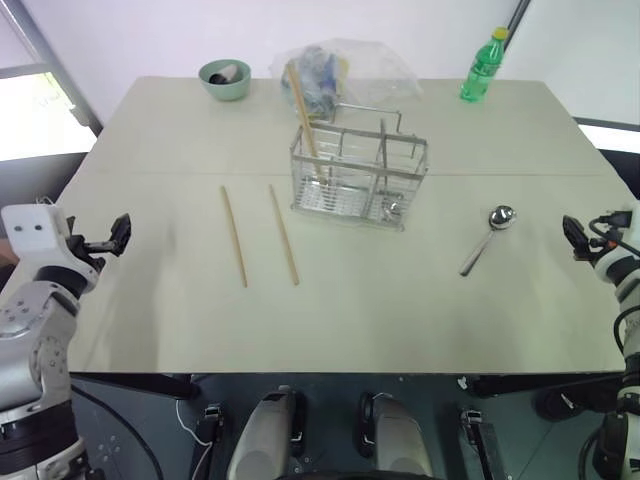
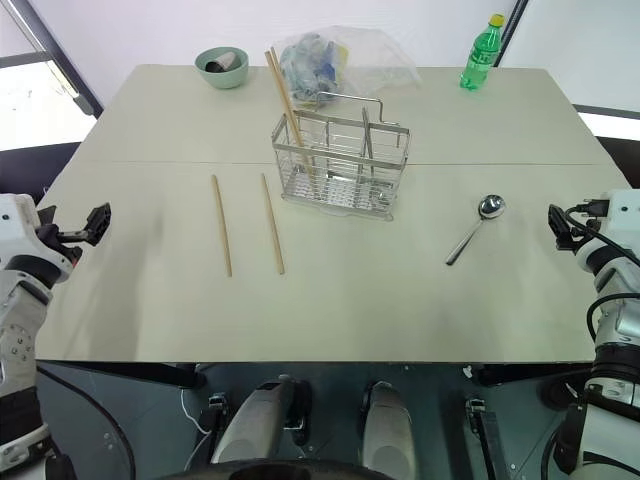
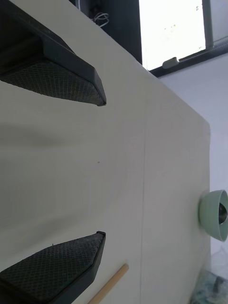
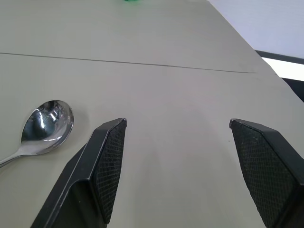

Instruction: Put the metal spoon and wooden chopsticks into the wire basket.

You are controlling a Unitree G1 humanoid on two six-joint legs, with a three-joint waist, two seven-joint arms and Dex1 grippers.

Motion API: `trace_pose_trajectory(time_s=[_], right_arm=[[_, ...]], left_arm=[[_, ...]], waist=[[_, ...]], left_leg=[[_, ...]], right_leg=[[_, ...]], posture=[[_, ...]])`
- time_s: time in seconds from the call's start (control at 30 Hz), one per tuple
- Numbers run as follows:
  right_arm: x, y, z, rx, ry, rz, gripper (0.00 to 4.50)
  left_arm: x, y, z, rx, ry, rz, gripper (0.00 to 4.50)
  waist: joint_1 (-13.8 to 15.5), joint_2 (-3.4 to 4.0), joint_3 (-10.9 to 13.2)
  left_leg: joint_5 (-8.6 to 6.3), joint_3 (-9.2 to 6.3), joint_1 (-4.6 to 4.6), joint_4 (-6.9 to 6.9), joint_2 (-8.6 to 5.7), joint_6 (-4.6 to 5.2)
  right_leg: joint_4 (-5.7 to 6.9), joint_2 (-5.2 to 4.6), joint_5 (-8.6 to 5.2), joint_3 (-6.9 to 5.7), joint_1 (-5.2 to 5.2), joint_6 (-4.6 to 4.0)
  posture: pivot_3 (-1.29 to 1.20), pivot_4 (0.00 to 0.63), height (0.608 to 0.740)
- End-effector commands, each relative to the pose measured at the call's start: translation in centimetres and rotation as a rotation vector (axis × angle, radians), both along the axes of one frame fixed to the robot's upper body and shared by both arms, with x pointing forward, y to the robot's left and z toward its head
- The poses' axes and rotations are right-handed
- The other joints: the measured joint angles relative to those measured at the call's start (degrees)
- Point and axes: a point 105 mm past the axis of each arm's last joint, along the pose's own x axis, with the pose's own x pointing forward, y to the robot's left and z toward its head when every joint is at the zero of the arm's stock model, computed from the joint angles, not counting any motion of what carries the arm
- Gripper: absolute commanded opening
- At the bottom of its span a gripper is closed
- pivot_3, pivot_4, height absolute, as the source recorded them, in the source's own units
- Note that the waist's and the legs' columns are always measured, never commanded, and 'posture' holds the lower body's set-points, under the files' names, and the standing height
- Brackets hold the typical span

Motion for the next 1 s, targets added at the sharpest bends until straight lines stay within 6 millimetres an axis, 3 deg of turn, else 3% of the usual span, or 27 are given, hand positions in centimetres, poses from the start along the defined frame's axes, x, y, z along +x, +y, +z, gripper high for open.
trace_pose_trajectory(time_s=[0.03, 0.47, 0.77, 0.87, 1.0], right_arm=[[0.3, 0.0, 2.1, -0.016, -0.066, 0.001, 3.57], [0.5, -0.1, 2.6, -0.023, -0.075, 0.0, 3.57], [1.3, -0.3, 4.8, -0.071, -0.098, 0.02, 3.57], [2.1, 0.5, 7.3, -0.158, -0.096, 0.113, 3.57], [3.2, 2.5, 10.4, -0.322, -0.05, 0.29, 3.57]], left_arm=[[0.0, 0.1, 1.4, 0.047, -0.037, 0.012, 4.45], [0.2, 0.2, 1.8, 0.025, -0.05, 0.014, 4.45], [0.2, -0.7, 3.8, 0.016, -0.089, -0.053, 4.45], [0.6, -4.4, 5.7, -0.025, -0.114, -0.25, 4.45], [0.2, -10.9, 7.5, -0.075, -0.08, -0.607, 4.45]], waist=[[0.0, 0.0, 0.0], [0.03, 0.0, 0.0], [0.06, 0.0, 0.0], [0.05, 0.0, 0.03], [-0.19, 0.03, 0.03]], left_leg=[[0.0, 0.0, 0.0, 0.0, 0.0, 0.0], [0.01, 0.02, 0.0, 0.0, 0.0, -0.01], [0.01, 0.02, 0.0, 0.0, 0.0, -0.01], [0.01, 0.02, -0.01, 0.01, -0.01, -0.01], [0.02, 0.02, -0.02, 0.05, -0.01, -0.01]], right_leg=[[0.0, 0.0, 0.0, 0.0, 0.0, 0.0], [0.0, 0.02, 0.0, 0.0, 0.01, 0.0], [0.01, 0.03, 0.0, 0.0, 0.0, 0.0], [0.0, 0.02, 0.0, 0.0, 0.0, 0.0], [0.01, 0.04, 0.0, -0.01, 0.0, 0.0]], posture=[[0.0, 0.15, 0.686], [0.0, 0.15, 0.686], [0.0, 0.15, 0.686], [0.0, 0.15, 0.686], [0.0, 0.15, 0.686]])
